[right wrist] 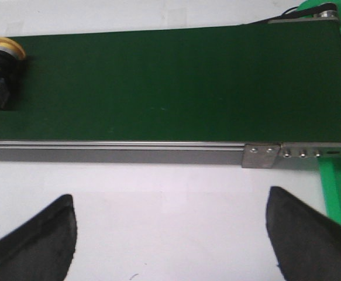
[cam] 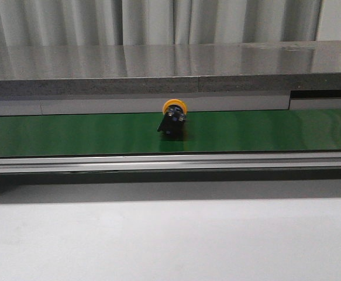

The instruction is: Move button from left to right

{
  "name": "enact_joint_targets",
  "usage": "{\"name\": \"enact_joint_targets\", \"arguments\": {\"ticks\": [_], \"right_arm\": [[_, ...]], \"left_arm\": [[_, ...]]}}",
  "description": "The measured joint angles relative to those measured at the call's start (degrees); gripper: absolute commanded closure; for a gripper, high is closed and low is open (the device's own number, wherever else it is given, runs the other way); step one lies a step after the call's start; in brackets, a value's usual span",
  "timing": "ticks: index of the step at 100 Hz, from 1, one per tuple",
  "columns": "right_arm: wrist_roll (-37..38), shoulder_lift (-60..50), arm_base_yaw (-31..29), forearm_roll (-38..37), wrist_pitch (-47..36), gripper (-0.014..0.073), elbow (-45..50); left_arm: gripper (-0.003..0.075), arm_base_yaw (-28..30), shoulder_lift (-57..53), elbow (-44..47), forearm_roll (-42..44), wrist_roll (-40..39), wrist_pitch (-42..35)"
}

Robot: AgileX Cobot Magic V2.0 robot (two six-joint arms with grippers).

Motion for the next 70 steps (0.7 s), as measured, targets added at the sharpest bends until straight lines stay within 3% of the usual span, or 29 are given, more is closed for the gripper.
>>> {"name": "enact_joint_targets", "arguments": {"ticks": [24, 70], "right_arm": [[-0.4, 6.1, 0.7, 3.8, -0.4, -0.0062, -4.1], [-0.6, 29.2, 7.2, 5.0, -5.3, -0.0062, -16.5]], "left_arm": [[0.074, 0.0, 0.0, 0.0, 0.0, 0.0, 0.0], [0.074, 0.0, 0.0, 0.0, 0.0, 0.0, 0.0]]}}
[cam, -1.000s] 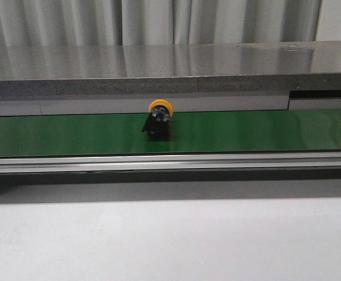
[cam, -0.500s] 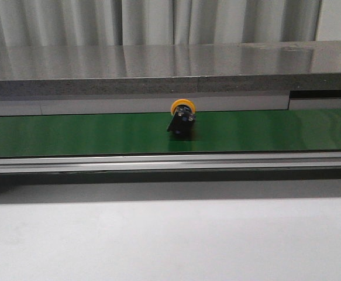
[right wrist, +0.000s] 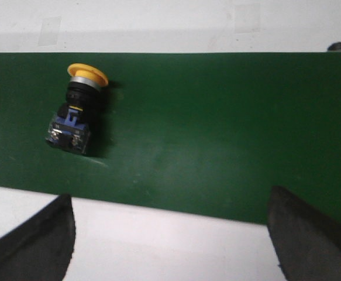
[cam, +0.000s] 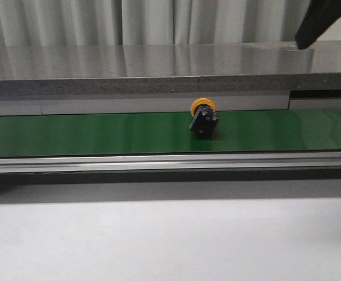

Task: Move button from left to right
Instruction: 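Lower the open right gripper over the button on the belt, then close the right gripper on the button and lift it off the belt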

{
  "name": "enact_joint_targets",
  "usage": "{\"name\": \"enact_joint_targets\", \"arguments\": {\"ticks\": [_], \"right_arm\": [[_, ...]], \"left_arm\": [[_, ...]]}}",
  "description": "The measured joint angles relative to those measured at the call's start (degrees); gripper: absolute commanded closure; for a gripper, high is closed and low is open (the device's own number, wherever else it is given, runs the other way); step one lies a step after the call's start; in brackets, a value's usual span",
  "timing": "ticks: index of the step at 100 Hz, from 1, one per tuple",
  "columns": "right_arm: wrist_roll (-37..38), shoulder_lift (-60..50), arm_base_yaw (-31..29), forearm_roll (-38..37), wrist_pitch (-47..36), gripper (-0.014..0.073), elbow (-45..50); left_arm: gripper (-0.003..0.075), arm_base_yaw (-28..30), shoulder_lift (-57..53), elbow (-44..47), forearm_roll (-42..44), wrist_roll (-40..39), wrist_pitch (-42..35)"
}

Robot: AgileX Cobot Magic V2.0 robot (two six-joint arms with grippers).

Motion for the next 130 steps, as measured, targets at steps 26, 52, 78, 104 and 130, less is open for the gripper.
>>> {"name": "enact_joint_targets", "arguments": {"ticks": [26, 52, 78, 104, 130], "right_arm": [[0.0, 11.4, 3.6, 0.1, -1.8, -0.0062, -6.6], [0.0, 19.2, 4.6, 1.6, -3.2, -0.0062, -11.2], [0.0, 23.6, 4.6, 2.0, -4.0, -0.0062, -12.3], [0.0, 26.6, 4.6, 2.4, -3.4, -0.0022, -12.3], [0.0, 27.2, 4.6, 2.5, -2.2, 0.0391, -12.3]], "left_arm": [[0.074, 0.0, 0.0, 0.0, 0.0, 0.0, 0.0], [0.074, 0.0, 0.0, 0.0, 0.0, 0.0, 0.0], [0.074, 0.0, 0.0, 0.0, 0.0, 0.0, 0.0], [0.074, 0.0, 0.0, 0.0, 0.0, 0.0, 0.0], [0.074, 0.0, 0.0, 0.0, 0.0, 0.0, 0.0]]}}
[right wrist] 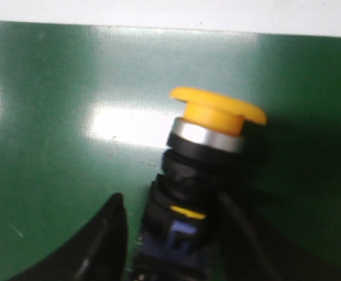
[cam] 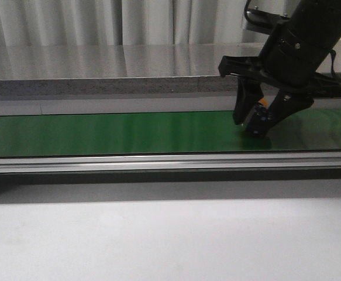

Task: Move button from left to right
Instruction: 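Close the right gripper on the button and lift it off the belt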

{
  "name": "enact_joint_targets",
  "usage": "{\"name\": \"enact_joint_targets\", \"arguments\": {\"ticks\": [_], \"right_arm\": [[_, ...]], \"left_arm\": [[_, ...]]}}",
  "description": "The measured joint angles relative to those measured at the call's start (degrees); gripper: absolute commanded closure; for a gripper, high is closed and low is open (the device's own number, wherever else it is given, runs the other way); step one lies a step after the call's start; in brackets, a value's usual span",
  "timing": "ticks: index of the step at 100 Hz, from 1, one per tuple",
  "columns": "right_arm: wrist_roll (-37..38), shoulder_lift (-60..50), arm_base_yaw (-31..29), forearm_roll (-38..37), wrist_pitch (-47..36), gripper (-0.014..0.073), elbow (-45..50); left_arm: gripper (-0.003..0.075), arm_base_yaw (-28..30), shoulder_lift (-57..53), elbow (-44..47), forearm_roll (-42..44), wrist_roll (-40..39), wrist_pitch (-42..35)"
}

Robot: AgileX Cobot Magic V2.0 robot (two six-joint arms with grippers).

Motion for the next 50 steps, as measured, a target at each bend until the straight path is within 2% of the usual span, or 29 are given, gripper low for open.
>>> {"name": "enact_joint_targets", "arguments": {"ticks": [6, 34, 50], "right_arm": [[0.0, 0.0, 0.0, 0.0, 0.5, 0.042, 0.0], [-0.1, -1.8, -0.3, -1.3, 3.2, 0.0419, -0.1], [-0.1, -6.0, -3.1, -3.4, 5.4, 0.0419, -0.1]], "left_arm": [[0.074, 0.0, 0.0, 0.0, 0.0, 0.0, 0.0], [0.074, 0.0, 0.0, 0.0, 0.0, 0.0, 0.0], [0.074, 0.0, 0.0, 0.0, -0.1, 0.0, 0.0]]}}
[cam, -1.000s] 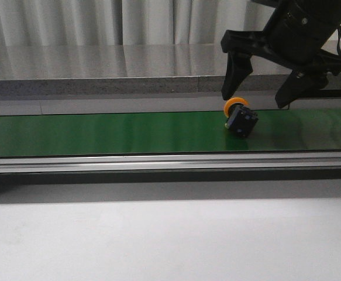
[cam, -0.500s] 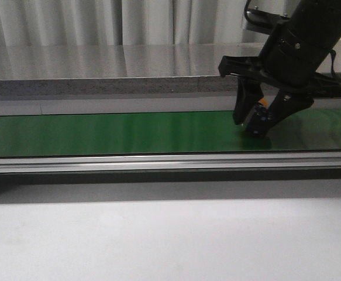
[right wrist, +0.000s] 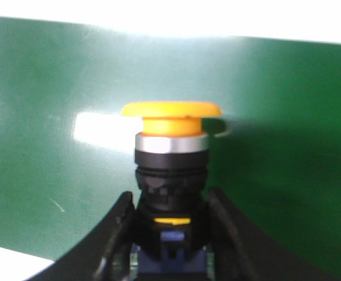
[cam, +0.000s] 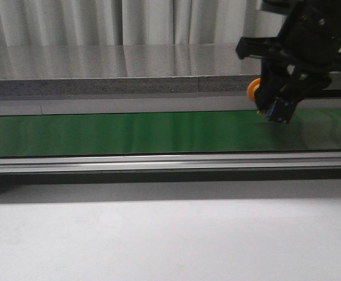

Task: Move button from left to right
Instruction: 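Close the right gripper on the button and lift it off the belt, then carry the button with the right gripper over the green tray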

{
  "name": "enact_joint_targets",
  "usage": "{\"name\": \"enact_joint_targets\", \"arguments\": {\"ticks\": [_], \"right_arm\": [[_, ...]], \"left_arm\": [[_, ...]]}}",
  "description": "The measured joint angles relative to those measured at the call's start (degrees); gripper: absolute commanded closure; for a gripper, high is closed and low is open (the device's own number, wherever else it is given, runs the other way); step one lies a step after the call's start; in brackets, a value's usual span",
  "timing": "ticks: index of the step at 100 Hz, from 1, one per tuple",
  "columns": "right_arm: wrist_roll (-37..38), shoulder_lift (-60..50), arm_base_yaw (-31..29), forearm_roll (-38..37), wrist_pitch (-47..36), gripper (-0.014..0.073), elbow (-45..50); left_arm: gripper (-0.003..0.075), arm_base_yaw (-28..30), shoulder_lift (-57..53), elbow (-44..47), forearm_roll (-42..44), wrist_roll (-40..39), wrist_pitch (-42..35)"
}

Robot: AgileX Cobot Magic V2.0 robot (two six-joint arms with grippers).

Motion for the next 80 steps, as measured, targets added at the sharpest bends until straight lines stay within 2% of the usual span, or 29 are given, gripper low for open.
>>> {"name": "enact_joint_targets", "arguments": {"ticks": [21, 54, 80], "right_arm": [[-1.9, -6.4, -8.0, -1.8, 2.5, 0.0419, 0.0], [-12.0, -8.3, -23.8, -2.0, 5.6, 0.0419, 0.0], [-15.3, -8.3, -33.2, -2.7, 2.1, 0.0419, 0.0]], "left_arm": [[0.074, 0.0, 0.0, 0.0, 0.0, 0.0, 0.0], [0.074, 0.0, 0.0, 0.0, 0.0, 0.0, 0.0], [0.074, 0.0, 0.0, 0.0, 0.0, 0.0, 0.0]]}}
